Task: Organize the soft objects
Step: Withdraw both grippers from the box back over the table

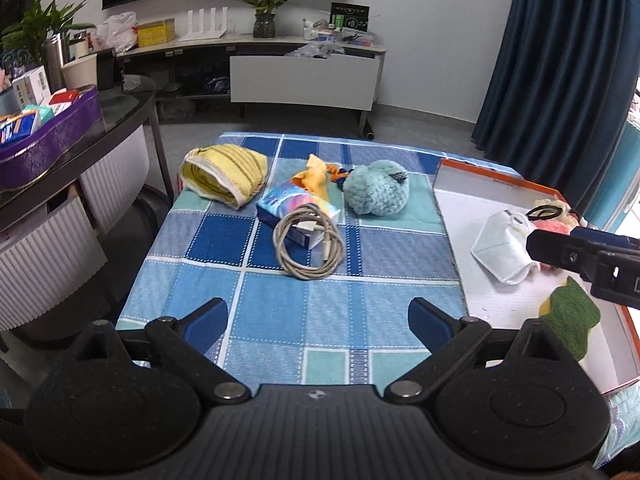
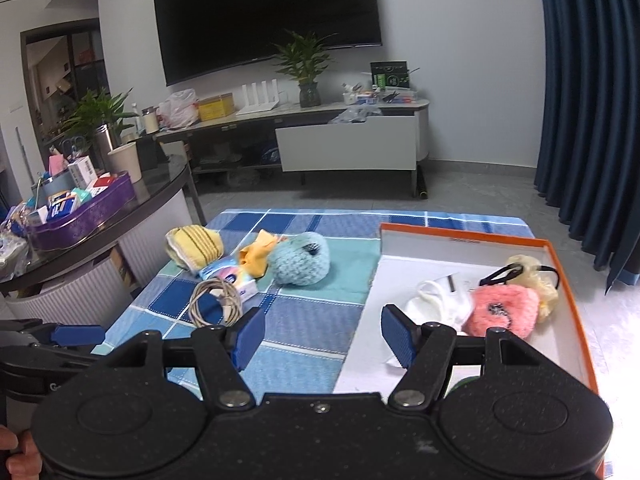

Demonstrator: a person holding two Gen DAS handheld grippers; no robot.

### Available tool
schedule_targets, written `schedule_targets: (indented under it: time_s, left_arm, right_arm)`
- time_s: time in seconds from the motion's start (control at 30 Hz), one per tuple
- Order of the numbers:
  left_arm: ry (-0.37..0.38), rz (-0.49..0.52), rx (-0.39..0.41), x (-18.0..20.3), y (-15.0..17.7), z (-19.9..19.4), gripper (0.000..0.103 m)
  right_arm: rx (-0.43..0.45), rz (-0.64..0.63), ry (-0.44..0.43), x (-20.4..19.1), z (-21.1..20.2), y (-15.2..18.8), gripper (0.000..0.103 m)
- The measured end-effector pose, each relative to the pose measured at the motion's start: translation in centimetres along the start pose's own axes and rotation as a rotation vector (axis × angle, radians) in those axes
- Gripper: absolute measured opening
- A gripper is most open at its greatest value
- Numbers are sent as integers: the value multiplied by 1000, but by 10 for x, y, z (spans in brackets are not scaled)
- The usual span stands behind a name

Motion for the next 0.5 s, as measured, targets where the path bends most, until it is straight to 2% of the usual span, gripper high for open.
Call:
schedule_targets:
  time_s: [0.27, 0.5]
  left_arm:
    - [-32, -36, -31, -16, 2, 22, 101]
    - [-44, -22, -31, -10, -9, 45, 102]
  right_arm:
    - [-20, -3, -22, -5, 13, 4, 78]
    - [-41, -1, -33, -3, 28, 6, 78]
Point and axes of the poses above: each gripper's, at about its wrist camera, not at the fingertips, and z roughly the way its jaws point, x to its right, y to its underside, the point moved 10 cm from there along z, roughly the way its jaws point, and after that the axes turned 7 degrees about -y, right-handed, at the moved point
